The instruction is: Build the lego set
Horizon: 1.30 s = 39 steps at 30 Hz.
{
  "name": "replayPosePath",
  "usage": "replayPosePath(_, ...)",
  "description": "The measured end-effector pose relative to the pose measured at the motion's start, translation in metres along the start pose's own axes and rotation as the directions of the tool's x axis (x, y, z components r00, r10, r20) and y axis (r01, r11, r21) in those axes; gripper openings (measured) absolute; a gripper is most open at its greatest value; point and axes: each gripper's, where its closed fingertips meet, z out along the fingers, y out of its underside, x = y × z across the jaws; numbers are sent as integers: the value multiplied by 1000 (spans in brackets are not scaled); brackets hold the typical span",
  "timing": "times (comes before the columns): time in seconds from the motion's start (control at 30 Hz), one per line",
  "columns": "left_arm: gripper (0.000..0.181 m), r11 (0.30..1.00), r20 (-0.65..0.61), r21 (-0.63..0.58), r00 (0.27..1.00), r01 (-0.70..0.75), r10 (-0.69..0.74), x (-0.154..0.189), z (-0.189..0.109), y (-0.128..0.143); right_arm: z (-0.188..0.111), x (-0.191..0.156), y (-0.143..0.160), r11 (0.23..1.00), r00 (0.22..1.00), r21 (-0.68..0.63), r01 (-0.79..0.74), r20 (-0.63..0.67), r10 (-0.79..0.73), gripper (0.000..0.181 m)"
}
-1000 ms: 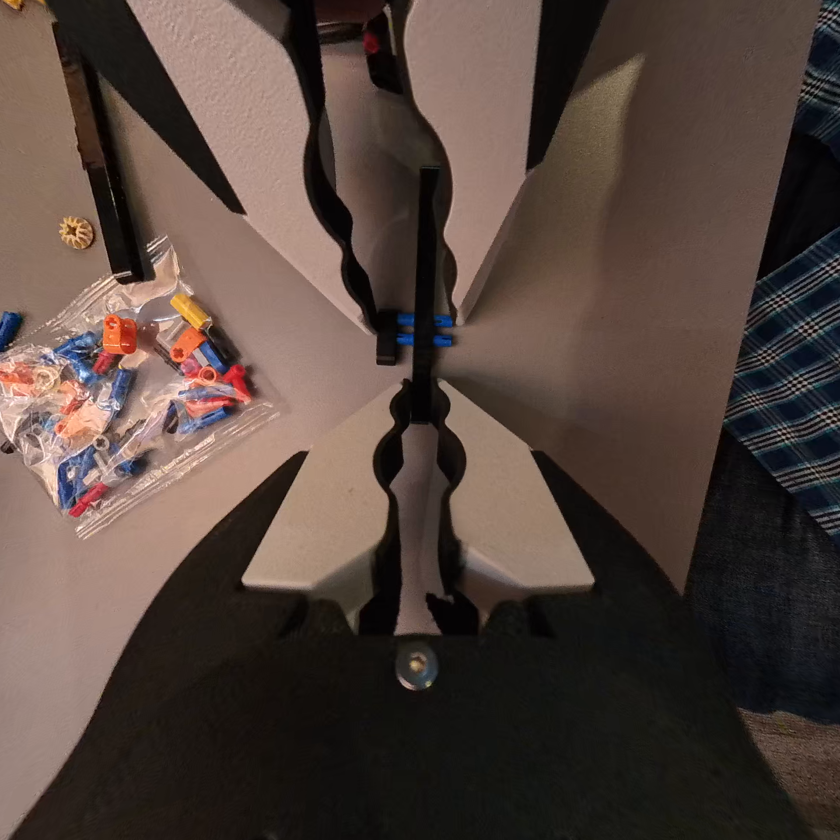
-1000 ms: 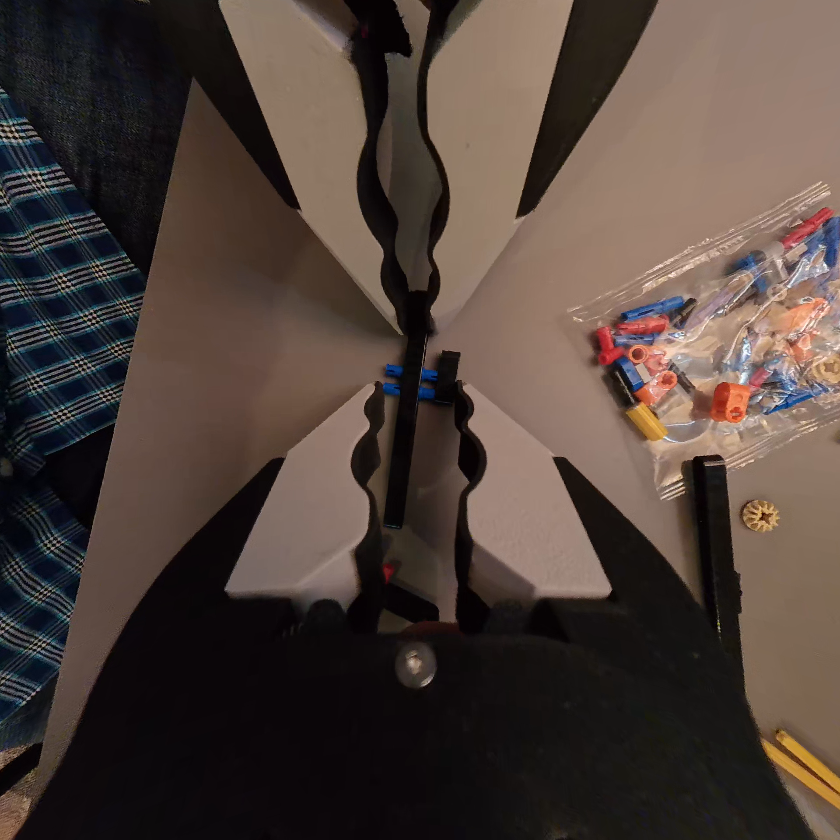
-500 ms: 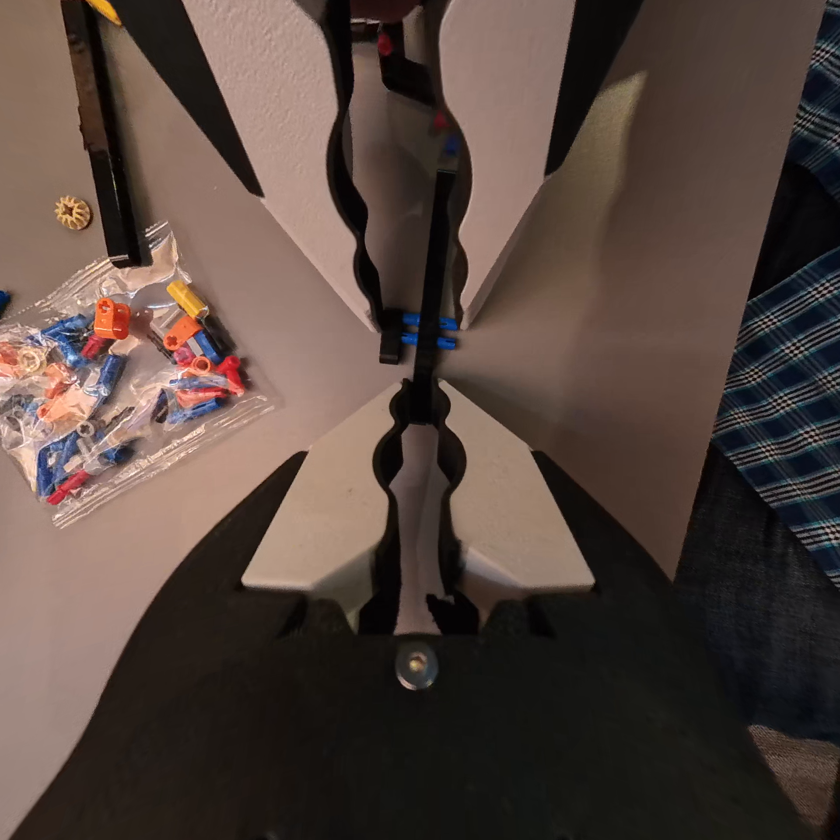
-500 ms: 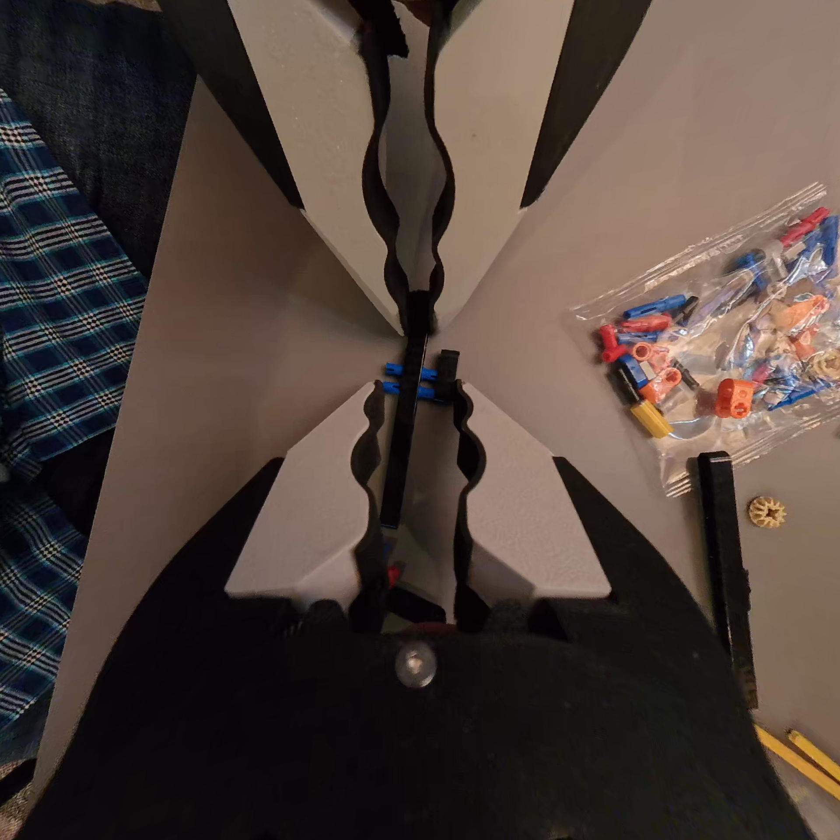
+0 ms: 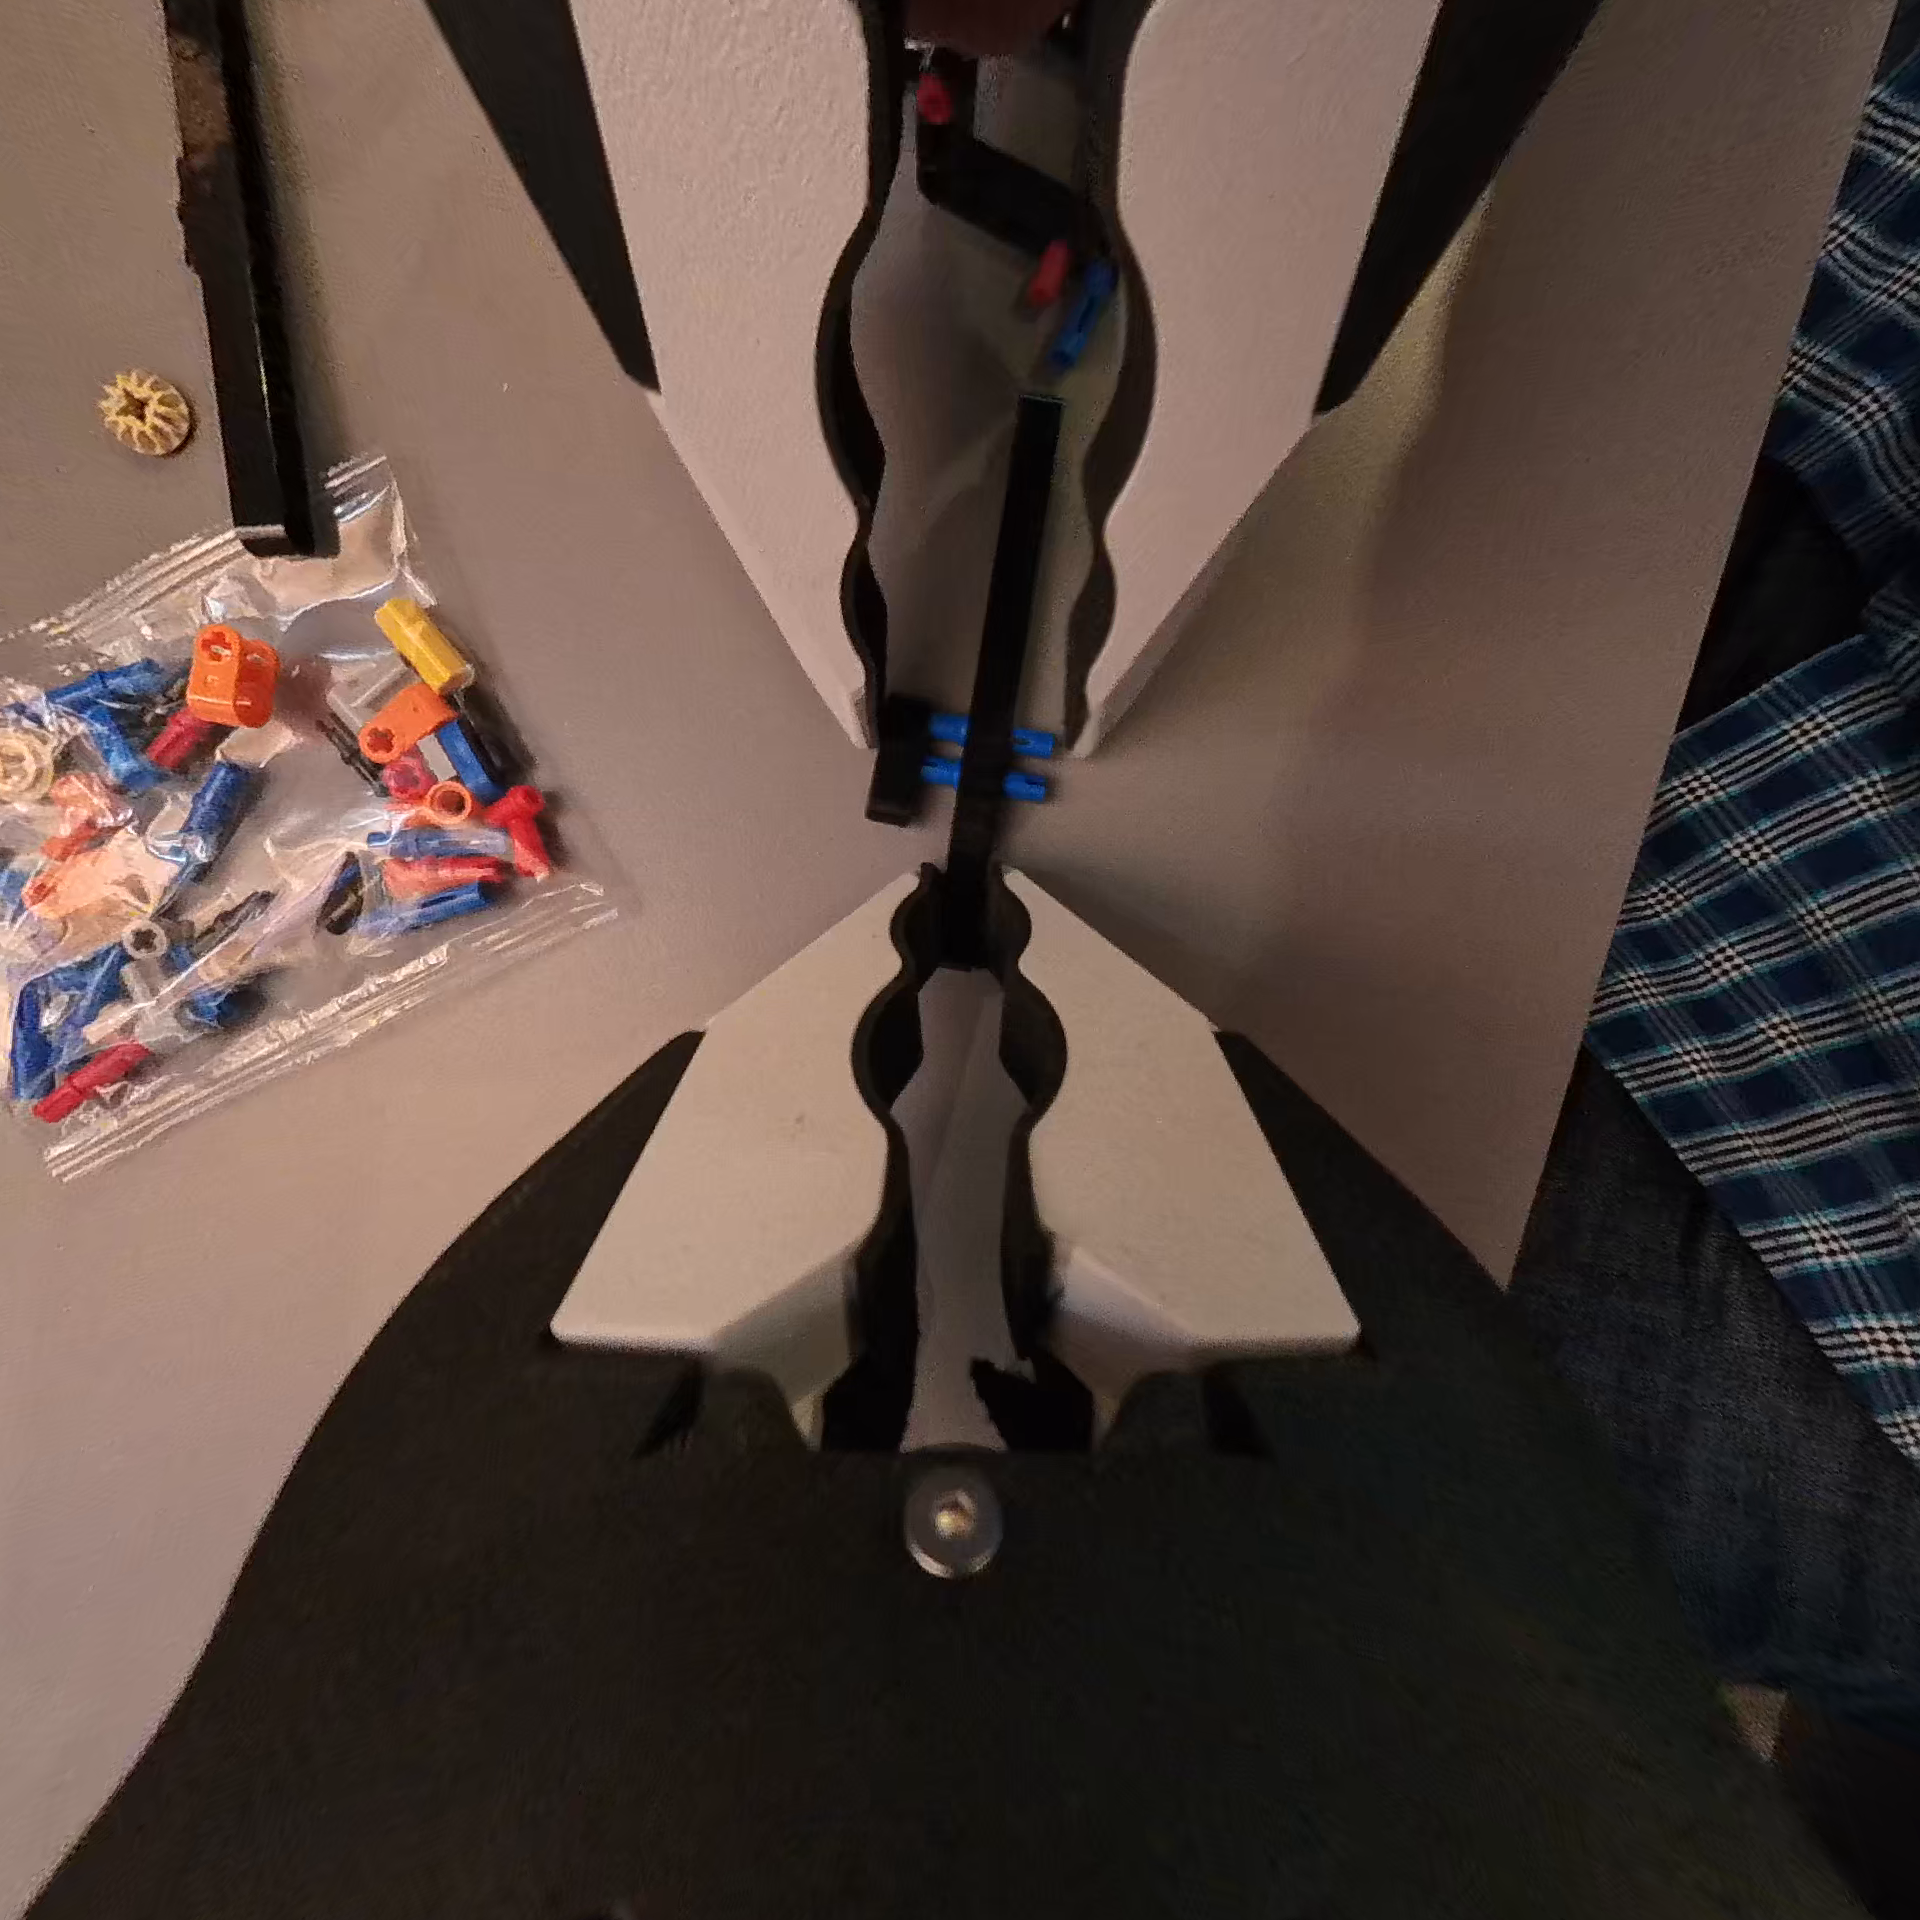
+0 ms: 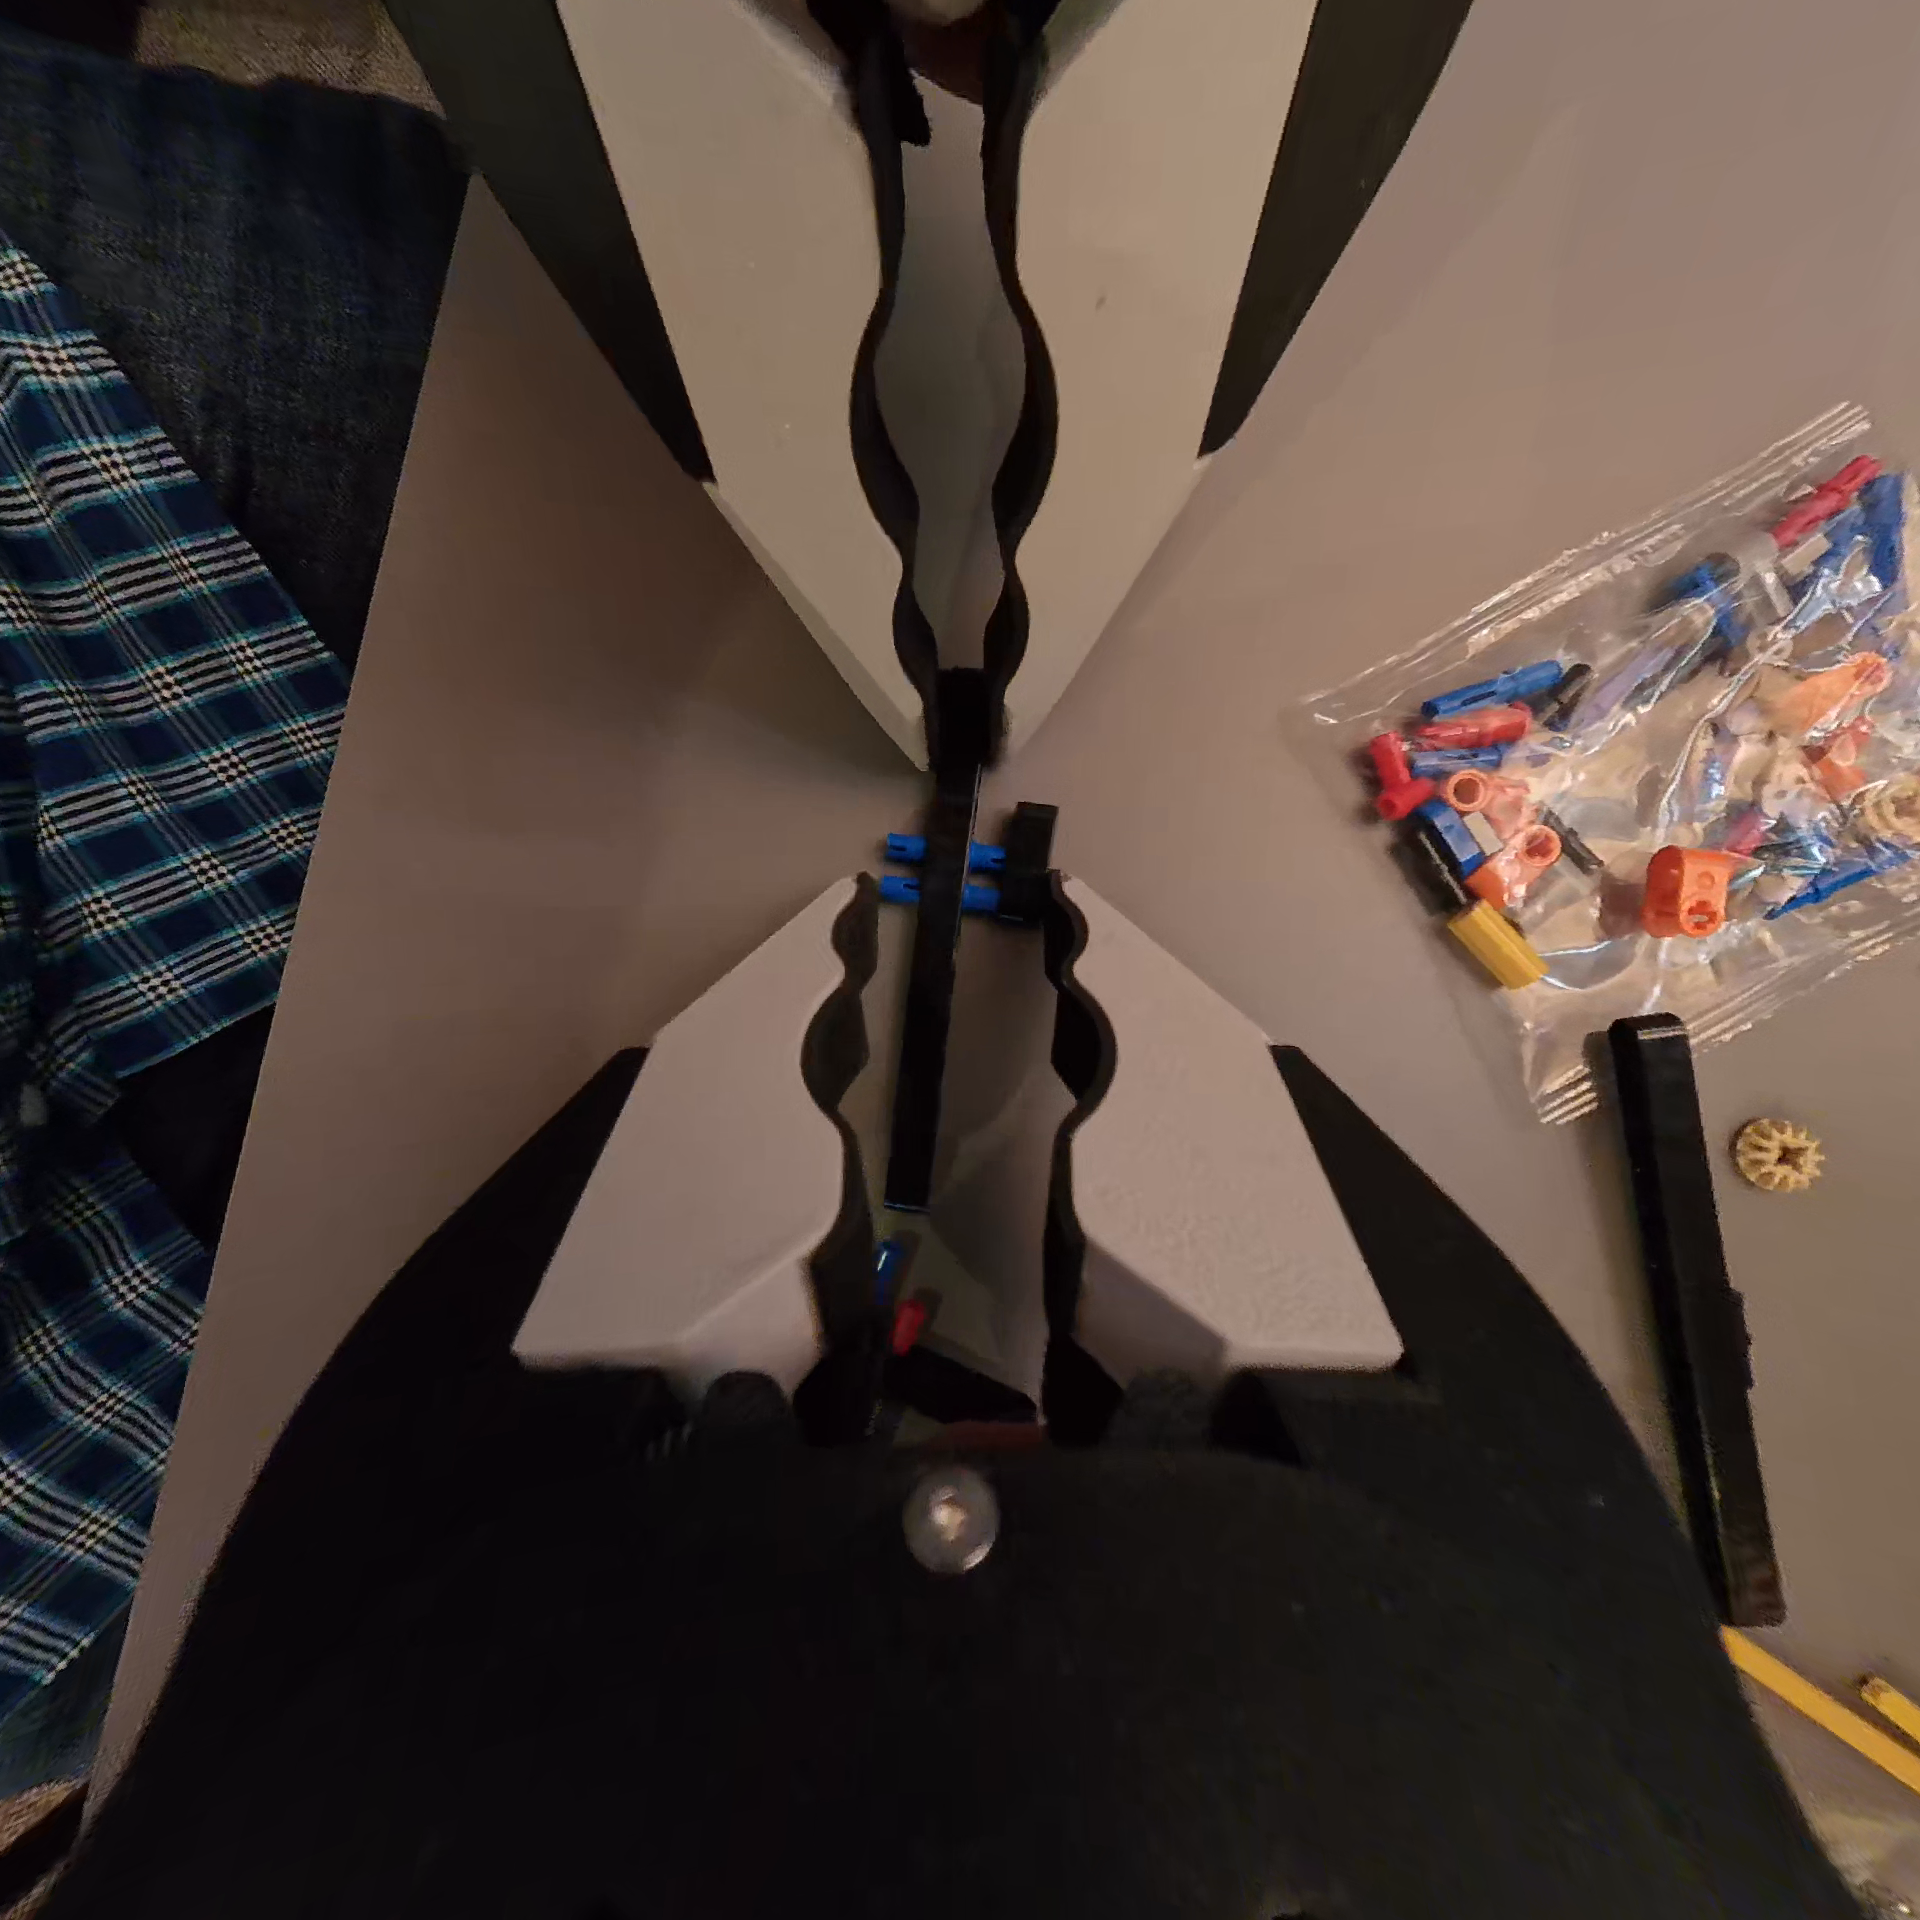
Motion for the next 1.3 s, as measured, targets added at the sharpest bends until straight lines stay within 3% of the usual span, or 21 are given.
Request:
replayPosePath(0.03,6,1000,-1,1,1000,-3,3,0,0,0,0,-1,-1,1000,1000,4,-2,-3,2,32)
replayPosePath(0.53,6,999,39,-17,998,-44,45,-1,1,-2,-1,1,2,1000,1000,8,16,-24,-16,27)
replayPosePath(0.67,27,998,119,24,991,-60,57,-8,-1,-7,-1,1,3,1000,999,5,21,-30,-21,28)
replayPosePath(0.73,26,995,138,37,987,-91,85,-8,3,-10,-1,1,3,1000,999,5,21,-28,-21,28)
replayPosePath(1.3,20,972,58,6,971,-235,234,-3,5,-15,0,0,3,998,997,-4,65,-31,-65,28)
